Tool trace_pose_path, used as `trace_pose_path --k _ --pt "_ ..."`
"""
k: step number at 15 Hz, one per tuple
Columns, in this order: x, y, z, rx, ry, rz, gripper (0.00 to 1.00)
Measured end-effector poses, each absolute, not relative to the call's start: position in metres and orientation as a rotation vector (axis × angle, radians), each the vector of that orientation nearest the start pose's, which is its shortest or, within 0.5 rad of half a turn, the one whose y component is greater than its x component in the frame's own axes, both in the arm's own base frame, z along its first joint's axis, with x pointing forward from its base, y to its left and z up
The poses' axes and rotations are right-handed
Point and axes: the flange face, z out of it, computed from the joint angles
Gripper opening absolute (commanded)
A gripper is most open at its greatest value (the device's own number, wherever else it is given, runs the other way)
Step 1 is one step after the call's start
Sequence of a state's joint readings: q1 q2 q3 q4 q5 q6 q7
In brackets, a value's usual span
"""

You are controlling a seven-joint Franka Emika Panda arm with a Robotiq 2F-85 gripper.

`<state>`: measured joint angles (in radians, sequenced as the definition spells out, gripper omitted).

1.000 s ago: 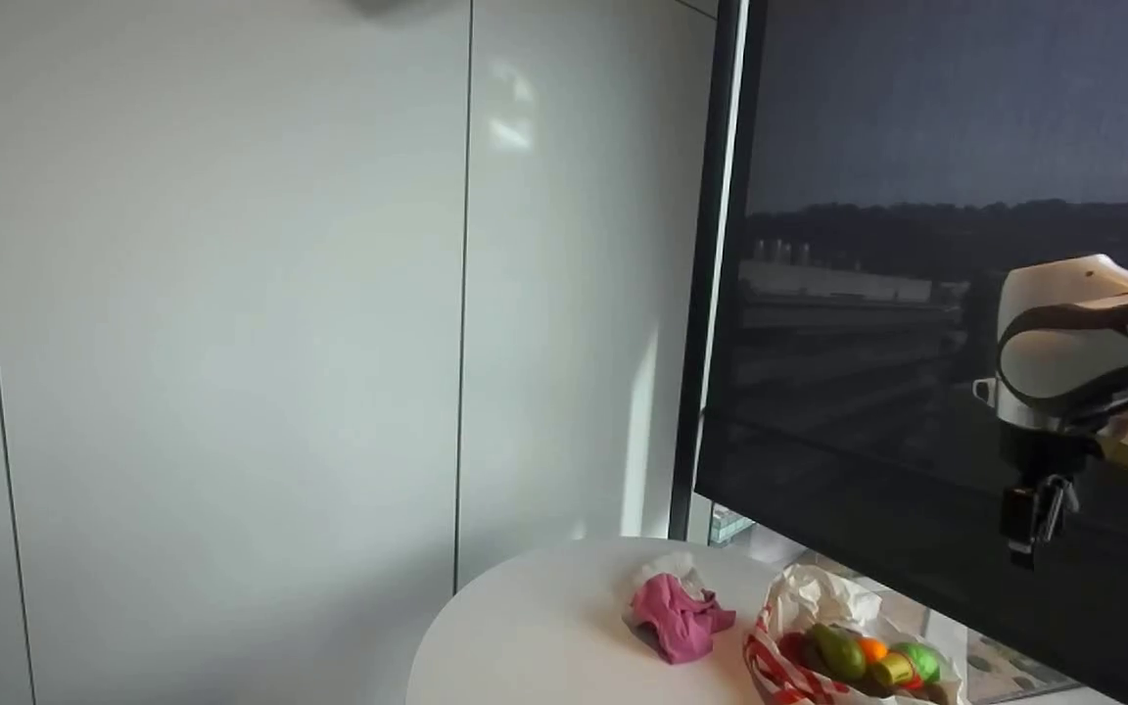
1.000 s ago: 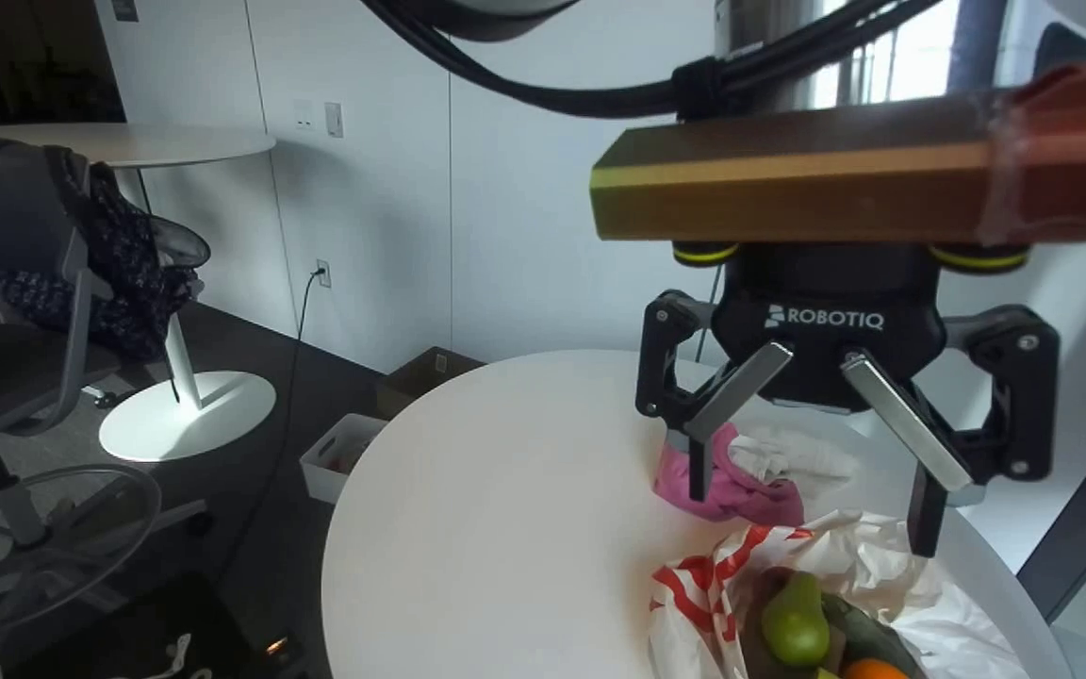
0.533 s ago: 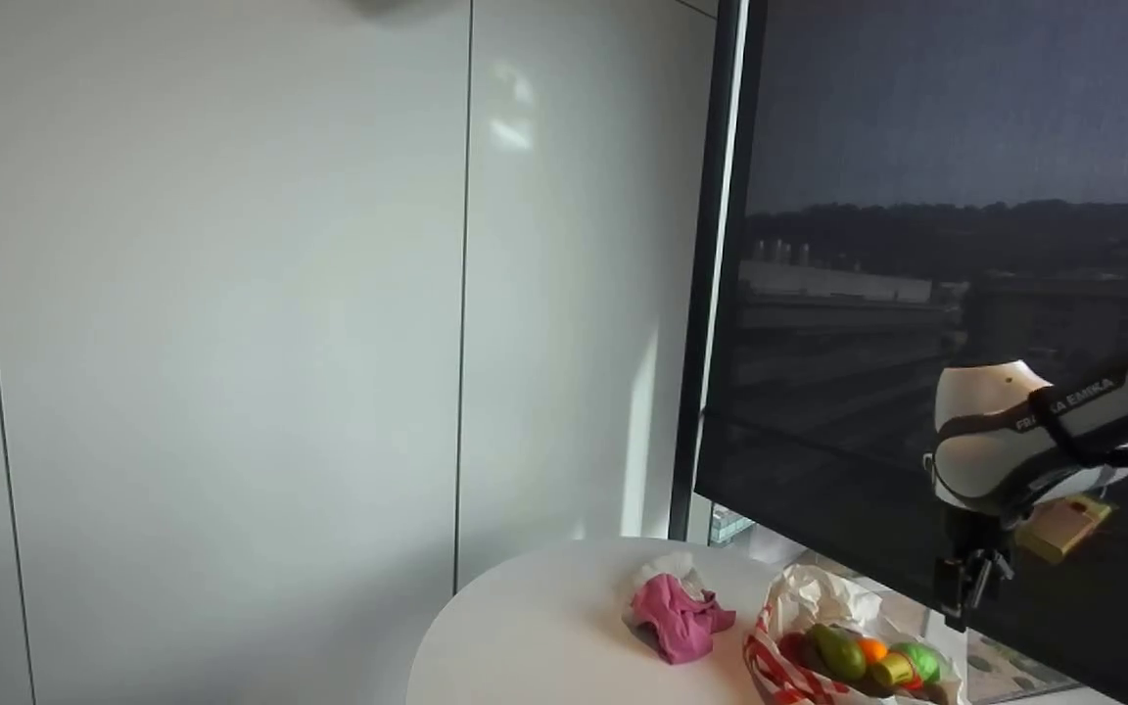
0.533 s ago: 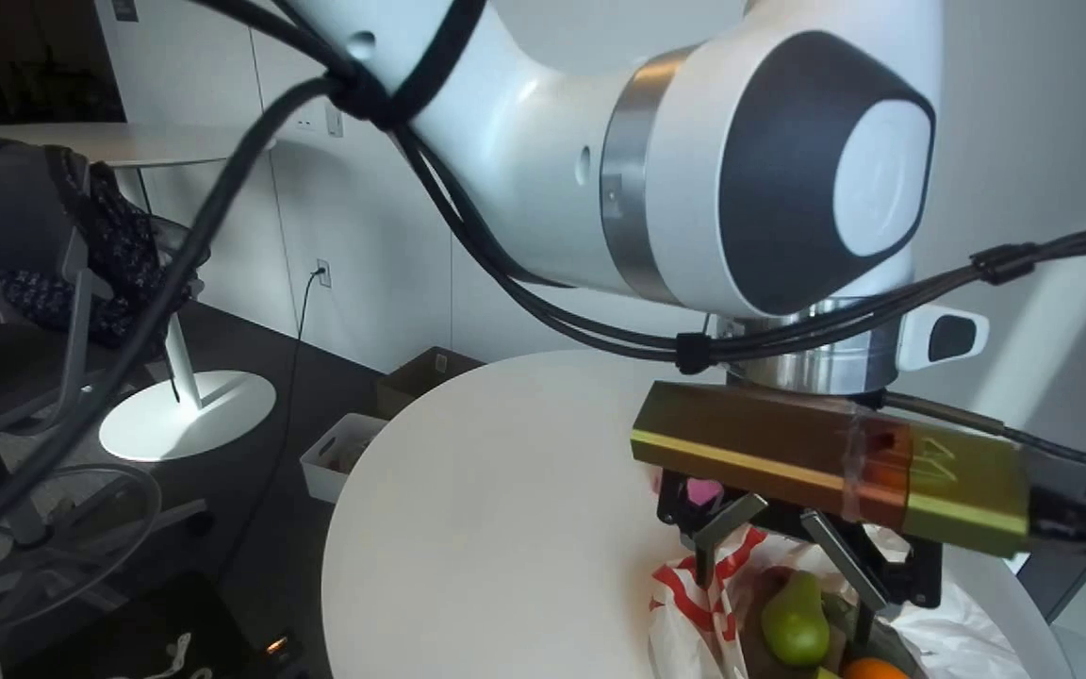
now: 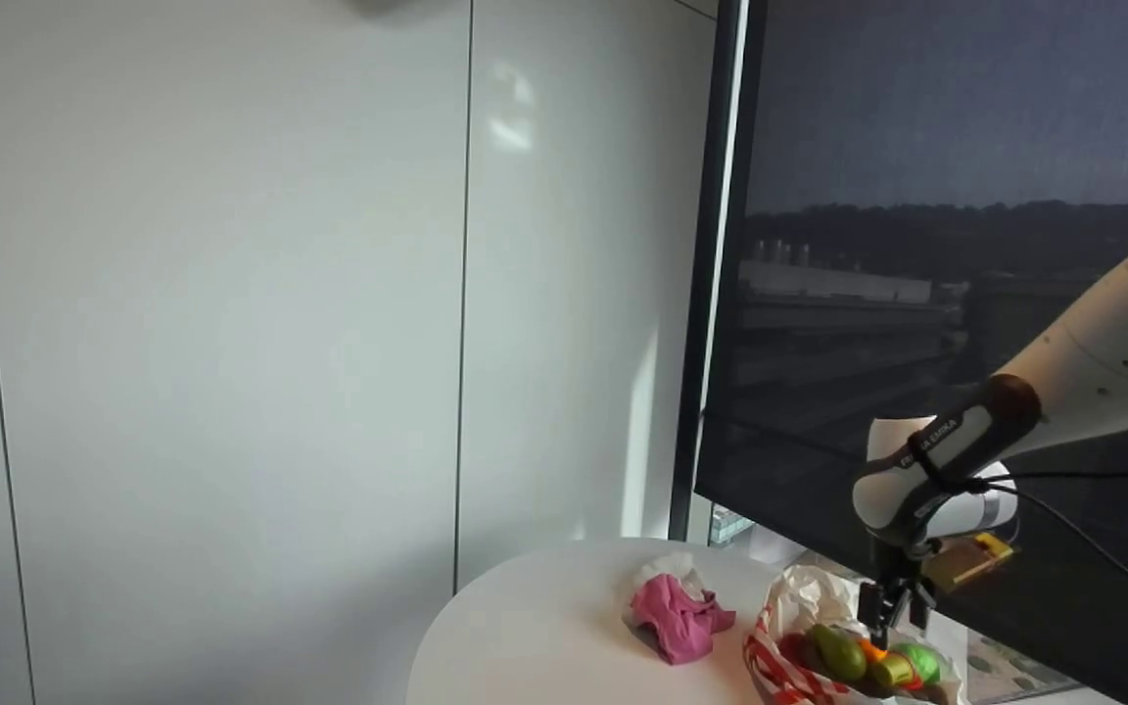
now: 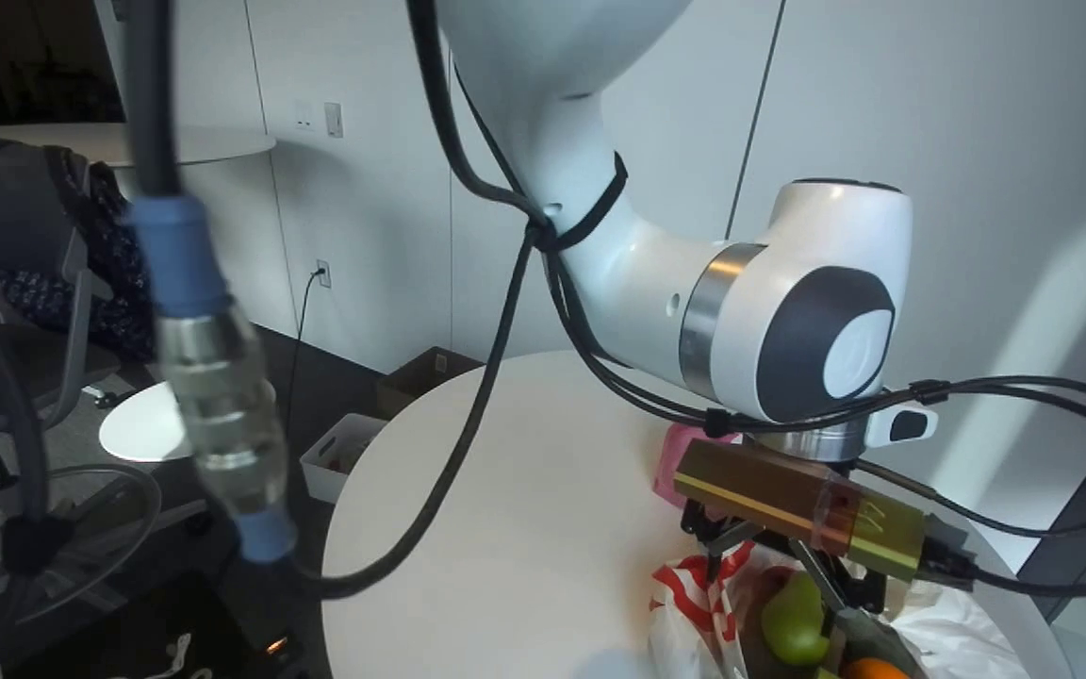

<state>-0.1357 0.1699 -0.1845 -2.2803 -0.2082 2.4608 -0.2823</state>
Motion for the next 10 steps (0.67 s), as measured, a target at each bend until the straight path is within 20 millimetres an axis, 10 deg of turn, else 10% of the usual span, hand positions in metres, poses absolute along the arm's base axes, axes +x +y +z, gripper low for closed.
trace_pose_path --k 10 --pt "0.58 -0.175 0.2 -3.279 -0.214 0.144 1.0"
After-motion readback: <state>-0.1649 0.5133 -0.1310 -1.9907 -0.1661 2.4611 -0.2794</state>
